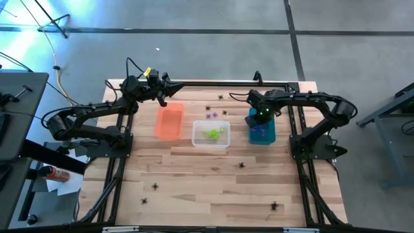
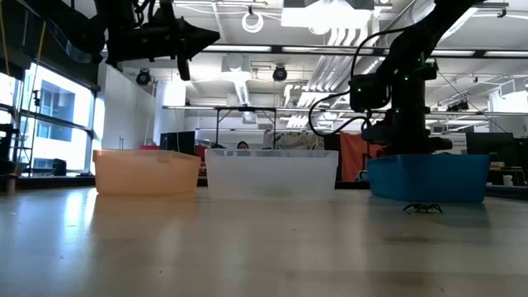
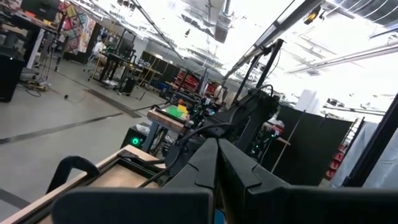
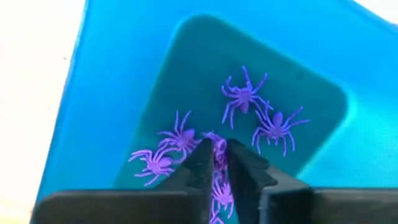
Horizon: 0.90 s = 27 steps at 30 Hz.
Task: Sort Halloween decoration
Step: Put the purple spider toy into the blue bin
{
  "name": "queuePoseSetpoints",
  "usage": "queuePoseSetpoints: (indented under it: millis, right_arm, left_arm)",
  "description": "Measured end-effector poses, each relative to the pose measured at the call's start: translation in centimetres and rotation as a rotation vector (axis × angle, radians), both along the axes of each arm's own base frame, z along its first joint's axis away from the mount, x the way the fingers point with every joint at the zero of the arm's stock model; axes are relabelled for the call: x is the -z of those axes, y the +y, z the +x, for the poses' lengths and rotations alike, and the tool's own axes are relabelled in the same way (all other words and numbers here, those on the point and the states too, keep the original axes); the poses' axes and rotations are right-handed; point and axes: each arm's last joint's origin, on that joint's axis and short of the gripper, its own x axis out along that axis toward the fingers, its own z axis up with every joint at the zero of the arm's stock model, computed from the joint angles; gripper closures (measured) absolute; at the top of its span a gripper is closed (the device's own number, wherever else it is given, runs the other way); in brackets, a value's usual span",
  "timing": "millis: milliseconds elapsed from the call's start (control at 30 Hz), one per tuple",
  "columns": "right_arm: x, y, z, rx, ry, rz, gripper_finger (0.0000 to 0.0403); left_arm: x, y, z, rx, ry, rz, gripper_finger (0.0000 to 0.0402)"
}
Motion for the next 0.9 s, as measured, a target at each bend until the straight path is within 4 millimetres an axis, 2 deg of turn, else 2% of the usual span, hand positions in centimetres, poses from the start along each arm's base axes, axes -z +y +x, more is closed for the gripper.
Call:
queuePoseSetpoints:
  millis: [167,300,433,567,700,900]
  right_arm:
    - [-0.2,0.0,0.0,-0.002,0.001,0.002,0.0301]
    - [-1.3,-0.1,0.1,-0.055,-0.018,-0.012,0.0259]
    - [-2.9,0.0,-0.2,-0.089,-0.023,-0.012,0.0239]
    - [-5.1,0.4,-0.9,-0.105,-0.069,-0.050,0.0235]
    - [-8.6,0.7,-1.4,-0.079,-0.281,-0.200,0.0235]
    - [-15.0,0.9,-1.1,-0.120,-0.822,-0.537,0.0234]
  left_arm:
    - [0.0,0.0,0.0,-0.002,-0.001,0.000,0.0401]
    - [0.0,0.1,-0.1,-0.009,-0.001,0.000,0.0401]
    - [0.0,0.4,-0.3,-0.024,-0.001,0.000,0.0401]
    - [0.0,0.7,-0.5,-0.032,0.001,0.002,0.0401]
    - [0.0,0.7,-0.6,-0.033,0.001,0.002,0.0401]
    - [-0.1,0.5,0.2,-0.004,0.065,-0.049,0.0401]
